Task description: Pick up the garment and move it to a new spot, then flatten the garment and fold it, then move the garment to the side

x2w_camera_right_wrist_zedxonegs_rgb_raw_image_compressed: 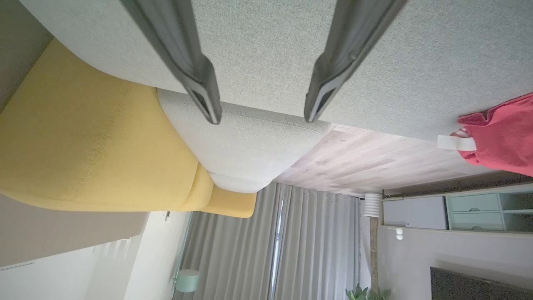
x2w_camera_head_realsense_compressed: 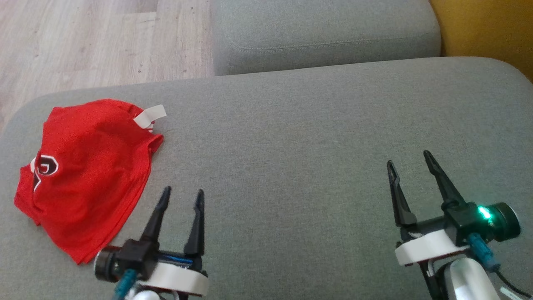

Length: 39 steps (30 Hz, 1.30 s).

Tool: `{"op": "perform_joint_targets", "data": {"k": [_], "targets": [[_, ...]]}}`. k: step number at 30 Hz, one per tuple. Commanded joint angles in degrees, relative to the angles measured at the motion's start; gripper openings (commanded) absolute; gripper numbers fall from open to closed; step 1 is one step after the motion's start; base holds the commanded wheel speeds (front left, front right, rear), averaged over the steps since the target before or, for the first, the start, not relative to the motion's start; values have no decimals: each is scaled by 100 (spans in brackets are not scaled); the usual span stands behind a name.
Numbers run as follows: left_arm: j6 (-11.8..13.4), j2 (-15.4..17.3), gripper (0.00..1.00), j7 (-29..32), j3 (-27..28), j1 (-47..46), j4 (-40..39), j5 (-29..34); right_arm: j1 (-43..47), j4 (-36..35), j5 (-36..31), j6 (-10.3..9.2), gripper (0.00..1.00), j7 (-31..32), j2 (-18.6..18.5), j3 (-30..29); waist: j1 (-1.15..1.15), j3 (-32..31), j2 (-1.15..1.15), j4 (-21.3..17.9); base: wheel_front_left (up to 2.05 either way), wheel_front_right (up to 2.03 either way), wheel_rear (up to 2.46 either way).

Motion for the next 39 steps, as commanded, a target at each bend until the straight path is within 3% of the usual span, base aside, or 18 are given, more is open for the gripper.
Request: {"op": "perform_joint_targets", "data": {"k": [1, 9, 20, 25, 39], "targets": [[13, 39, 100, -95, 65, -304, -130, 243, -330, -240, -203, 41, 100, -107, -47, 172, 0, -11, 0, 1, 0, 0, 0], [12, 42, 100, -223, -68, -309, -123, 737, -311, -321, -408, 44, 100, -236, -50, 339, 0, -32, 0, 5, 0, 0, 0], [-52, 21, 100, -223, 293, -203, -224, -416, -228, 11, 978, 44, 100, -236, -50, 361, 0, -23, 0, 21, 0, 0, 0], [17, 20, 100, -223, 377, -173, -207, -902, -207, 184, 1254, 44, 100, -236, -50, 357, 0, -16, 0, 10, 0, 0, 0], [139, 19, 100, -223, 266, -225, -4, -1040, -171, 348, 1573, 44, 100, -236, -50, 339, 0, 30, 0, 54, 0, 0, 0]]}}
